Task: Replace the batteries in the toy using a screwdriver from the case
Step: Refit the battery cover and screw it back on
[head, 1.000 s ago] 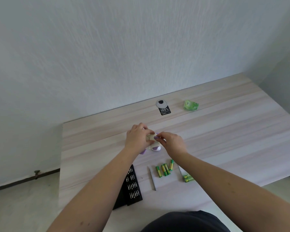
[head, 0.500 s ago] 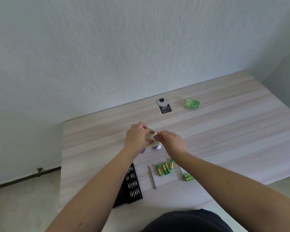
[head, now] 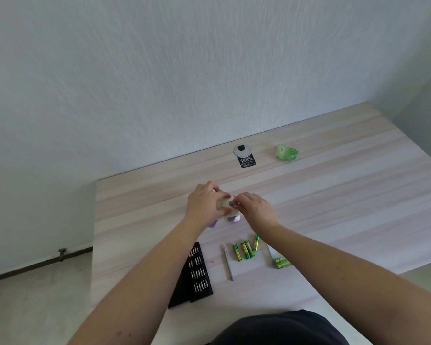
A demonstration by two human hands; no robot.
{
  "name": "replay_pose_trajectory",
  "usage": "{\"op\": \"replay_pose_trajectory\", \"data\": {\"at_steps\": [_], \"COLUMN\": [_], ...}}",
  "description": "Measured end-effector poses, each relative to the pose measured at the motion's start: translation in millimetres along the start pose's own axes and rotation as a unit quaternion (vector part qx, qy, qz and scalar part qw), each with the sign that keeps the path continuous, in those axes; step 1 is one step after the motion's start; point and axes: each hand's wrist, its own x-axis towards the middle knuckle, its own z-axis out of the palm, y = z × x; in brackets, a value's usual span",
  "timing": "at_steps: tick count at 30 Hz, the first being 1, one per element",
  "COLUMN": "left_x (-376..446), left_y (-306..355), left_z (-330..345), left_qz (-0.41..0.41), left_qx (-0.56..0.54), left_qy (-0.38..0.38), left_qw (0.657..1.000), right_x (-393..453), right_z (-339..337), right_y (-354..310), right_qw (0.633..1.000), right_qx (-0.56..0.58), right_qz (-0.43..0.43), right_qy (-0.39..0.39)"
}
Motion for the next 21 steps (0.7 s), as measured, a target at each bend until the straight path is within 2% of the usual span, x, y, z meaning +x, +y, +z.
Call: {"op": "replay_pose_trajectory", "data": {"at_steps": [3, 5, 7, 11, 13, 16, 21], "left_x": [-1.5, -2.0, -2.2, -3.6, -3.6, -2.9, -1.7], "left_y": [-0.9, -0.8, -0.3, -1.5, -1.3, -1.3, -0.4], "left_z": [0.4, 3.0, 5.5, 6.3, 6.2, 6.1, 6.7], "left_qz": [0.008, 0.002, -0.002, -0.001, -0.001, -0.003, -0.009], "left_qx": [-0.006, -0.010, -0.011, -0.017, -0.011, -0.012, -0.010], "left_qy": [0.005, 0.020, 0.027, 0.029, 0.029, 0.027, 0.028], "left_qw": [1.000, 1.000, 1.000, 0.999, 1.000, 1.000, 1.000], "right_x": [-0.2, 1.3, 0.2, -10.6, -14.7, -14.8, -4.0], "right_z": [0.2, -5.6, -13.2, -15.6, -12.4, -14.5, -17.3], "right_y": [-0.4, -2.6, -0.7, 3.0, 3.7, -2.5, -12.4], "right_qw": [0.999, 0.988, 0.950, 0.871, 0.861, 0.866, 0.853], "right_qx": [0.026, 0.082, 0.180, 0.324, 0.338, 0.328, 0.340], "right_qz": [0.021, 0.104, 0.226, 0.361, 0.367, 0.334, 0.352], "right_qy": [-0.026, -0.076, -0.116, -0.081, -0.103, -0.175, -0.182]}}
